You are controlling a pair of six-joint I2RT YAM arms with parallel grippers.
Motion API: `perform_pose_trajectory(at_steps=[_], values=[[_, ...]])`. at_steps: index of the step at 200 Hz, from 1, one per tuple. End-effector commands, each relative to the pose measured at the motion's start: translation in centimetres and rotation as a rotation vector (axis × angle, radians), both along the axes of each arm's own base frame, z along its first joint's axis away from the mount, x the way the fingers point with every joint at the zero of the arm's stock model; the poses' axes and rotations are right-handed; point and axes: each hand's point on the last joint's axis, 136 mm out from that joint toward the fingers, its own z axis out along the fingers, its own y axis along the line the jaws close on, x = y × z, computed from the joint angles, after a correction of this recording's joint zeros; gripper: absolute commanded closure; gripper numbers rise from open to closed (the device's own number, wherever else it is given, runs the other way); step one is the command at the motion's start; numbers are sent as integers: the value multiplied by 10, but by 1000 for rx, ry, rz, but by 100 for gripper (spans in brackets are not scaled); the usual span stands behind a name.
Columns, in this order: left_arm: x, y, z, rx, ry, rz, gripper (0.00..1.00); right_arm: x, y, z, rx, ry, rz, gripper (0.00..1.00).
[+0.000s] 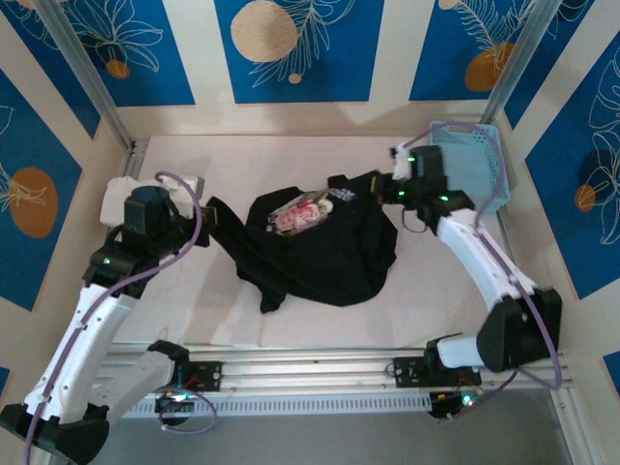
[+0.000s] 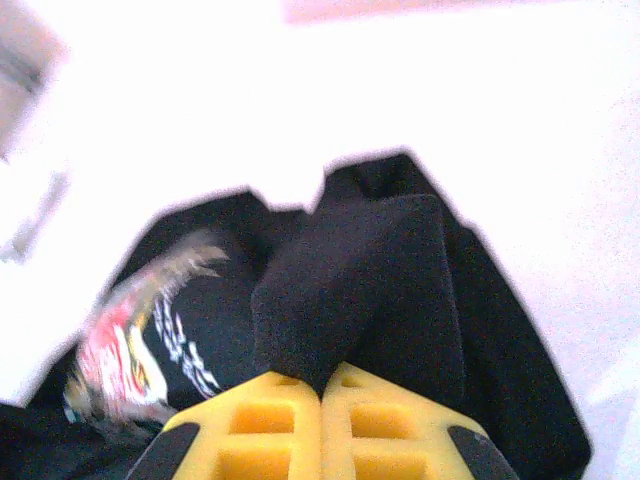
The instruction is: Fold the inside-out t-shirt
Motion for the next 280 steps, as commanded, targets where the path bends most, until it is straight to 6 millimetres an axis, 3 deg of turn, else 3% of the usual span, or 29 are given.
perform_pose_trajectory(at_steps=[1, 29, 46, 60, 76, 101, 140, 169, 187, 201, 226, 261, 280], values=[[2, 14, 44, 10, -101, 20, 100, -18, -8, 30, 115, -61, 21, 100], [10, 37, 91, -41, -212, 113, 100, -28, -26, 54, 143, -120, -20, 100], [12, 48, 110, -82, -260, 157, 100, -31, -25, 54, 155, -119, -14, 100], [15, 55, 114, -100, -269, 184, 100, -31, -20, 47, 180, -101, 4, 100], [22, 58, 106, -110, -243, 191, 100, -28, -10, 33, 209, -61, 34, 100], [33, 62, 79, -96, -174, 202, 100, -14, 16, -7, 216, 58, 95, 100], [45, 72, 38, -19, -96, 236, 100, 31, 49, -80, 190, 261, 152, 96], [48, 71, 25, -8, -79, 228, 100, 69, 40, -122, 72, 356, 99, 84], [49, 71, 21, -6, -75, 222, 100, 75, 25, -136, -41, 383, 54, 73], [49, 69, 19, -8, -72, 216, 100, 67, 16, -139, -133, 389, 30, 66], [52, 68, 13, -16, -60, 207, 100, 32, 12, -142, -274, 397, 5, 57], [56, 62, 6, -34, -38, 178, 100, -25, 52, -156, -365, 427, 82, 53], [56, 60, 6, -50, -41, 165, 100, -41, 61, -168, -422, 438, 83, 53]])
